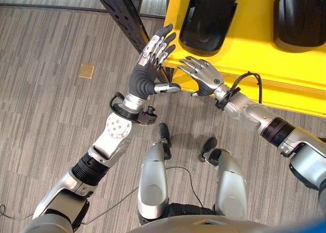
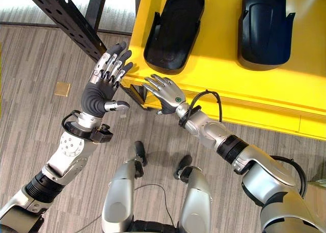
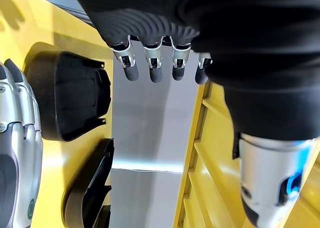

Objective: Move parts from the plastic box to the shelf.

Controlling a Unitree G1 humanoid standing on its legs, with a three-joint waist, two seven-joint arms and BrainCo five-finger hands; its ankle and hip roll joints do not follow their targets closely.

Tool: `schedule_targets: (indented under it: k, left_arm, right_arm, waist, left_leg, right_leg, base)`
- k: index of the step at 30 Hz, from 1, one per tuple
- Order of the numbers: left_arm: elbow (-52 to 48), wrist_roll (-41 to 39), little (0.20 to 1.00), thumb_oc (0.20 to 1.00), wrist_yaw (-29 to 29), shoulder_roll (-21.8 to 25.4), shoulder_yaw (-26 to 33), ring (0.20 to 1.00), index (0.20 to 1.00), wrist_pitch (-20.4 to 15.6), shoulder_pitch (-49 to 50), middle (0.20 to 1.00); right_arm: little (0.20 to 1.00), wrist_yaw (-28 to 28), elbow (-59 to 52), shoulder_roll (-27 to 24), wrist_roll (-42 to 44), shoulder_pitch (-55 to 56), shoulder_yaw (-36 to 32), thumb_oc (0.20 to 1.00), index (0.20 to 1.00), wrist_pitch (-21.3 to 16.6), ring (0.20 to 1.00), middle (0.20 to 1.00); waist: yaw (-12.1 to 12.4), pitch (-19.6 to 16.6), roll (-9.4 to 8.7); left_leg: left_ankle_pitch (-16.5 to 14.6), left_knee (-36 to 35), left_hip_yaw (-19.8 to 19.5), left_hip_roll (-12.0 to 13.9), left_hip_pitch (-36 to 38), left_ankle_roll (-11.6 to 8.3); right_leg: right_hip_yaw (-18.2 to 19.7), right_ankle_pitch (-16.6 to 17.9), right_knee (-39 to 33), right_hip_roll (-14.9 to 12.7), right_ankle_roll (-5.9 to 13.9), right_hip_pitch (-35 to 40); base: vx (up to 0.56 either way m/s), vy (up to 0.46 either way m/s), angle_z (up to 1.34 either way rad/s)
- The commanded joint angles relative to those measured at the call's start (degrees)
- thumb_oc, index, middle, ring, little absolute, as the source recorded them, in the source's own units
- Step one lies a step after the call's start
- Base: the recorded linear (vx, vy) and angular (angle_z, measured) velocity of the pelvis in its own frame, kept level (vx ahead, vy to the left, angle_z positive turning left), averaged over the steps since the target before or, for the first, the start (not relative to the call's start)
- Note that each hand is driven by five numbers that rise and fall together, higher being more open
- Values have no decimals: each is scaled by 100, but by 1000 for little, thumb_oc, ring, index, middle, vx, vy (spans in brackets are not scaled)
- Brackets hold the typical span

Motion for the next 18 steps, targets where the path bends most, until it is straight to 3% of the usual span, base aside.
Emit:
schedule_targets:
  k: [1,6,10,18]
  left_arm:
    - [-421,106,1000,1000,-66,-169,114,1000,1000,-280,-5,1000]
    - [-399,14,1000,1000,-185,-198,127,1000,1000,-230,59,1000]
    - [-340,-50,1000,1000,-288,-245,107,1000,1000,-170,46,1000]
    - [-303,-136,1000,1000,-388,-301,111,1000,1000,-68,57,1000]
  right_arm:
    - [1000,-165,46,156,218,-292,-333,1000,1000,165,1000,1000]
    - [1000,71,201,171,461,-321,-352,1000,1000,313,1000,1000]
    - [1000,444,538,270,721,-471,-301,1000,1000,714,1000,1000]
    - [1000,563,1009,422,736,-658,-321,1000,1000,1148,1000,1000]
  waist:
    - [78,-213,55]
    - [103,-213,66]
    - [154,-213,63]
    - [224,-213,91]
  left_leg:
    - [-96,-16,-70,254,234,-407]
    - [-91,-3,-77,258,204,-413]
    - [-92,19,-74,270,158,-415]
    - [-71,-1,-73,269,106,-417]
  right_leg:
    - [-42,305,150,-366,768,12]
    - [-53,312,165,-383,771,-13]
    - [-98,319,175,-412,763,-40]
    - [-146,322,210,-442,760,-83]
  base:
    - [0,0,0]
    - [0,0,0]
    - [0,0,0]
    - [0,0,0]
